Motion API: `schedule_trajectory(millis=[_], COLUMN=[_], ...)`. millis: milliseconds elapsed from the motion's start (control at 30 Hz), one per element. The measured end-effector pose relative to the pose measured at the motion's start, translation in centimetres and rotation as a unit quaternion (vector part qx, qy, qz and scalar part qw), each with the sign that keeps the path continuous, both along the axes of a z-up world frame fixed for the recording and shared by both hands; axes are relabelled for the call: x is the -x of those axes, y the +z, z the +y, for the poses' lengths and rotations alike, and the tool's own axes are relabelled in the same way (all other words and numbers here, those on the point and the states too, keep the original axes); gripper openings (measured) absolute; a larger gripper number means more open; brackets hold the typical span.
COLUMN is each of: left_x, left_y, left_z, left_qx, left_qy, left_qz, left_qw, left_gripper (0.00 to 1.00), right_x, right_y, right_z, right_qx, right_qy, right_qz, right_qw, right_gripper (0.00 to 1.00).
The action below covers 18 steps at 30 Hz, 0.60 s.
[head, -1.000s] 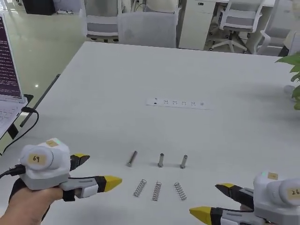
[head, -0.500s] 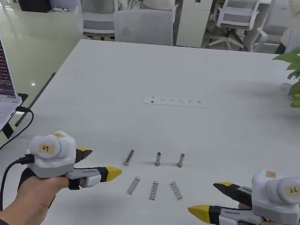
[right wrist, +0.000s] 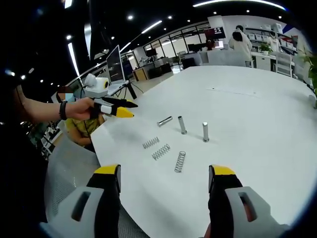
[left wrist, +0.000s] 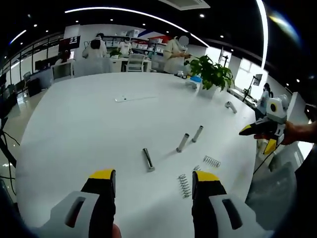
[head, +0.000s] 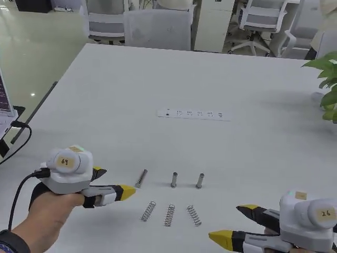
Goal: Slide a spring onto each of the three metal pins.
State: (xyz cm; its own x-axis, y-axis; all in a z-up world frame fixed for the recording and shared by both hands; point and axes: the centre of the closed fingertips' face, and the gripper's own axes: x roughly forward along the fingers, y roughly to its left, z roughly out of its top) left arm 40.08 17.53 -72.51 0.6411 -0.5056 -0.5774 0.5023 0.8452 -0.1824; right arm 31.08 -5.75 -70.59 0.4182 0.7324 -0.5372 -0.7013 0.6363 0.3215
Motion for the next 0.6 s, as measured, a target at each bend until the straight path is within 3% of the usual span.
schedule_trajectory(millis=[600], left_x=[-2.3], left_y=[-2.1], left_z=[-1.8], left_qx=[0.016], left_qy=[0.021], left_qz=[0.028], left_qw=[0.9993], left_gripper=[0.49], right_x=[0.0], right_y=[-0.8], right_z=[0.4], right_qx=[-0.004], right_qy=[0.0], right_qz=[0.012], right_qw=[0.9999], right_gripper=[0.7])
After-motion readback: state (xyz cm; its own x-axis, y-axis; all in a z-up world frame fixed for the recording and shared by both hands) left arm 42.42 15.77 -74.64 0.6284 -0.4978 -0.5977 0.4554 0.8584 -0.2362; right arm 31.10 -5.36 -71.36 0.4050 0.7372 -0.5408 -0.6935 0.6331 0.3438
